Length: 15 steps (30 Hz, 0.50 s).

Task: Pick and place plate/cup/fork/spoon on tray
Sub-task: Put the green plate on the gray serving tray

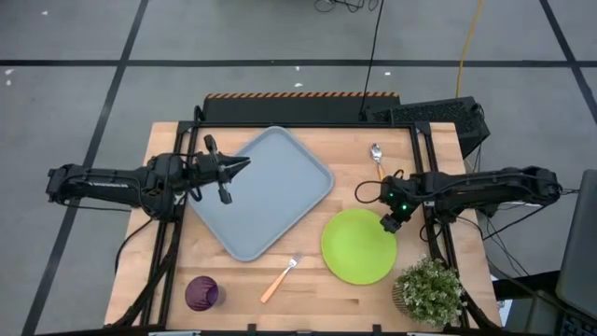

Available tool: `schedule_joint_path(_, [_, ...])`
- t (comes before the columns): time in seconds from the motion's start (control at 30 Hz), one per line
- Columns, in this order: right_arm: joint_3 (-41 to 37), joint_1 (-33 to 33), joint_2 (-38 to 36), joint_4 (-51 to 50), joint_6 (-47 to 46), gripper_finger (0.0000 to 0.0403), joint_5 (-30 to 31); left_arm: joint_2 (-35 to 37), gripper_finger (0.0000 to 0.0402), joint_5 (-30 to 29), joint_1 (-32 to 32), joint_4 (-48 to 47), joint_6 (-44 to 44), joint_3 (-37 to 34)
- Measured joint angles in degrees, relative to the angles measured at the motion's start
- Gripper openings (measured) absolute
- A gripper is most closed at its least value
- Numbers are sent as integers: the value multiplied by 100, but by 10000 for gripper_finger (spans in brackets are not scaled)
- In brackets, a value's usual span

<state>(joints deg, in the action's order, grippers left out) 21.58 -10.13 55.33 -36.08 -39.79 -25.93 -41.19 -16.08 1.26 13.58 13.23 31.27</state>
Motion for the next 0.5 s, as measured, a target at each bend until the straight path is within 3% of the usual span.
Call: schedule_joint_path(0.5, [-174, 0, -11, 280, 265, 141, 11, 1, 42, 2, 0, -4, -15, 0])
